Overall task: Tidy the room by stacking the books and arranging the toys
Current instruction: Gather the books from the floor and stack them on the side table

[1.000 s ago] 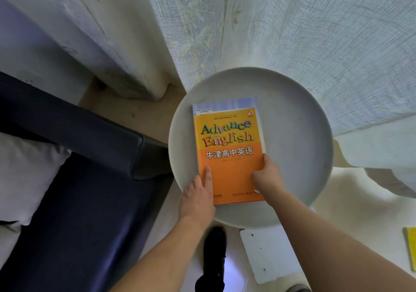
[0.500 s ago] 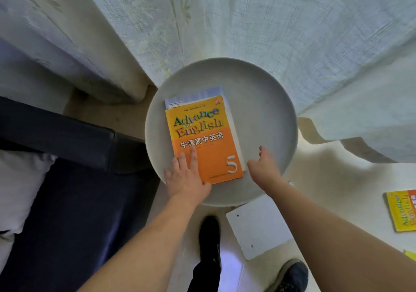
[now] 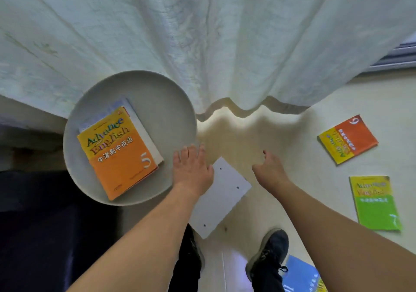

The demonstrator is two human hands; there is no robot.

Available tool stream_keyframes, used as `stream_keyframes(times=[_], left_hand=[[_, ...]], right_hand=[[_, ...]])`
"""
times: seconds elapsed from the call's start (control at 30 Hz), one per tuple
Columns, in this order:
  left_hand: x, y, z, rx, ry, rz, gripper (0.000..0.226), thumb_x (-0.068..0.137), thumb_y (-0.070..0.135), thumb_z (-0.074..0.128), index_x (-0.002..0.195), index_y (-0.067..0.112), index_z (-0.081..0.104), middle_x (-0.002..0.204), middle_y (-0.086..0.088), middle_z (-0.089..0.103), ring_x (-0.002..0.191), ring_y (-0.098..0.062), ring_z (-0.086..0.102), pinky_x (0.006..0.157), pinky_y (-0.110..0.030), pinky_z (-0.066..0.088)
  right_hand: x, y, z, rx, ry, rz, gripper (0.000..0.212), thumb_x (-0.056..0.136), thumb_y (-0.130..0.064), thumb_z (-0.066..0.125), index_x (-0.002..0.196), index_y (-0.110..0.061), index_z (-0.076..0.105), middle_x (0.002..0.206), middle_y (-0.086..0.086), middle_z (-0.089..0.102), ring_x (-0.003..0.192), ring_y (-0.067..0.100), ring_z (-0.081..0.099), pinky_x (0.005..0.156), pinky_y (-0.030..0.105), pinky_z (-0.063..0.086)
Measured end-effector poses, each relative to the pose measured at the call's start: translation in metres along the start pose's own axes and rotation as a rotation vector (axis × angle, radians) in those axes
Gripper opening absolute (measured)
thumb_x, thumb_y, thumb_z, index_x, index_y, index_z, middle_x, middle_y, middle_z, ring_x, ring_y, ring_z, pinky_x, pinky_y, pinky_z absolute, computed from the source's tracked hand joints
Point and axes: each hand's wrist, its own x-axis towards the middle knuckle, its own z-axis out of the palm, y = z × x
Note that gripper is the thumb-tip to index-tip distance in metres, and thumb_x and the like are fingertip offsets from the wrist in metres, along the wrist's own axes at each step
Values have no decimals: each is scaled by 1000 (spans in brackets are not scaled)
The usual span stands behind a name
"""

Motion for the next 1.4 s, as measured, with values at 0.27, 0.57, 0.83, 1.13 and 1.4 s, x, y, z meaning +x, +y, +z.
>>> stream_keyframes(times=[0.27, 0.57, 0.83, 1.13, 1.4], left_hand=[[-22, 194, -15, 106, -44, 145, 68, 99, 42, 33, 157, 14, 13, 159, -15, 18, 146, -37, 15, 122, -51, 8], [-25, 378, -33, 257, -82, 385, 62, 97, 39, 34, 154, 14, 26, 157, -16, 25, 145, -37, 20, 122, -52, 7], [24, 458, -37, 304, -215, 378, 51, 96, 34, 35, 141, 10, 41, 146, -17, 39, 133, -36, 37, 111, -48, 32], [90, 557, 10, 317, -315, 379, 46, 98, 35, 40, 136, 11, 46, 138, -15, 48, 128, -35, 45, 101, -43, 39], [152, 669, 106, 207, -355, 341, 43, 97, 30, 41, 136, 11, 44, 136, -14, 48, 127, -33, 45, 99, -45, 44]], right_hand=[[-5, 140, -140, 92, 68, 134, 66, 88, -16, 49, 150, -11, 28, 150, 14, 34, 131, 34, 42, 100, 38, 40], [-12, 261, -254, 279, 127, 299, 68, 81, -18, 51, 146, -10, 34, 145, 16, 41, 121, 36, 51, 100, 46, 46], [37, 307, -323, 300, 132, 360, 66, 85, -15, 54, 148, -7, 34, 148, 17, 38, 133, 32, 40, 107, 39, 39], [124, 379, -382, 273, 134, 393, 66, 85, -15, 57, 147, -8, 36, 145, 17, 41, 128, 33, 45, 101, 36, 40], [213, 500, -406, 244, 91, 473, 71, 83, -20, 70, 144, -5, 37, 141, 22, 42, 131, 35, 42, 107, 37, 37]])
